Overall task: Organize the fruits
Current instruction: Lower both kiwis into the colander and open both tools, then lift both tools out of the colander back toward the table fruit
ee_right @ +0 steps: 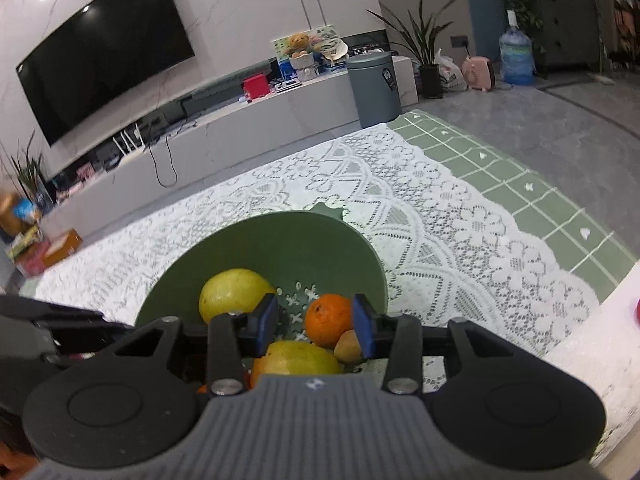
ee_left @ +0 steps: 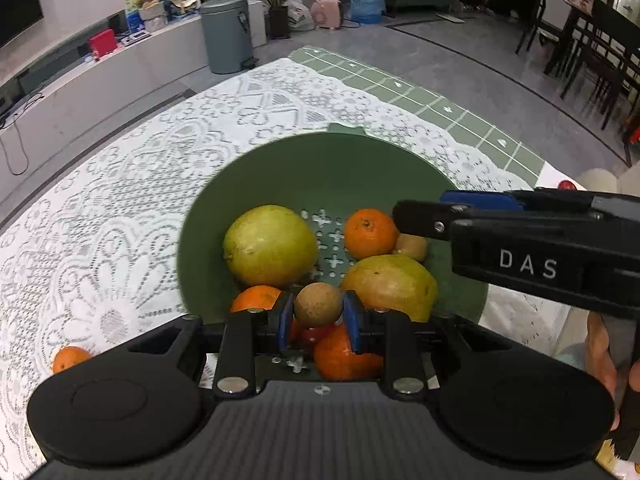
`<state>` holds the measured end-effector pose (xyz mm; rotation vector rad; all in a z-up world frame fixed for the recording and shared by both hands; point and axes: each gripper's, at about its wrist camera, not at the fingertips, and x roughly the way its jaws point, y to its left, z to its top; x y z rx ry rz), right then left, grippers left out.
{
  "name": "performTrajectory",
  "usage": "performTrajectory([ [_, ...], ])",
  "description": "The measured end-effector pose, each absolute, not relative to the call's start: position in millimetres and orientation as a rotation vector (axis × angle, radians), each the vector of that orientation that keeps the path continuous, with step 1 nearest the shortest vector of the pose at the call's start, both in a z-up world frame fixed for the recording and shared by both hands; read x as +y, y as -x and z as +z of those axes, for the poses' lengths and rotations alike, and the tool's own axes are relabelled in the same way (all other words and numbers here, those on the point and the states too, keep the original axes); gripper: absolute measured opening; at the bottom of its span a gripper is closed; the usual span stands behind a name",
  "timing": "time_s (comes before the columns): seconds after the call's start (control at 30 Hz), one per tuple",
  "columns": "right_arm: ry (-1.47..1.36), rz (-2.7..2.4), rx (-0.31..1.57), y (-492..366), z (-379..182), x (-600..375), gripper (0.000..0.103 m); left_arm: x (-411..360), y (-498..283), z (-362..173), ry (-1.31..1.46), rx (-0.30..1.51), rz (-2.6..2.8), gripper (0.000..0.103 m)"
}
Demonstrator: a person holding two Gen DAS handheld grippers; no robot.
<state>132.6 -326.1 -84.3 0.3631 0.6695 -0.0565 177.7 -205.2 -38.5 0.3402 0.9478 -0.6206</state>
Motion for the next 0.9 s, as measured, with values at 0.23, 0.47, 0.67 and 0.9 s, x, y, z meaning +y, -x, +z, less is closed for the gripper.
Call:
performTrajectory([
  [0.23, -0.372, -0.042, 0.677, -134, -85, -325, 0.041, -218, -184, -48, -0.352, 0.956, -0.611, 0.03],
  [0.47, -0.368, -0.033, 0.688, -135, -87, -324, 0.042, -213, -193, -51, -0.322, 0.979, -0.566, 0.03],
  [0.67, -0.368, -0.033, 0.691, -135, -88, -324, 0.042, -213, -190, -50, -0.329, 0.974, -0.559, 0.033],
  [0.9, -0.368, -0.039, 0.688, -137, -88, -325, 0.043, -200, -181, -36, -0.292, 0.956, -0.57, 0.045],
])
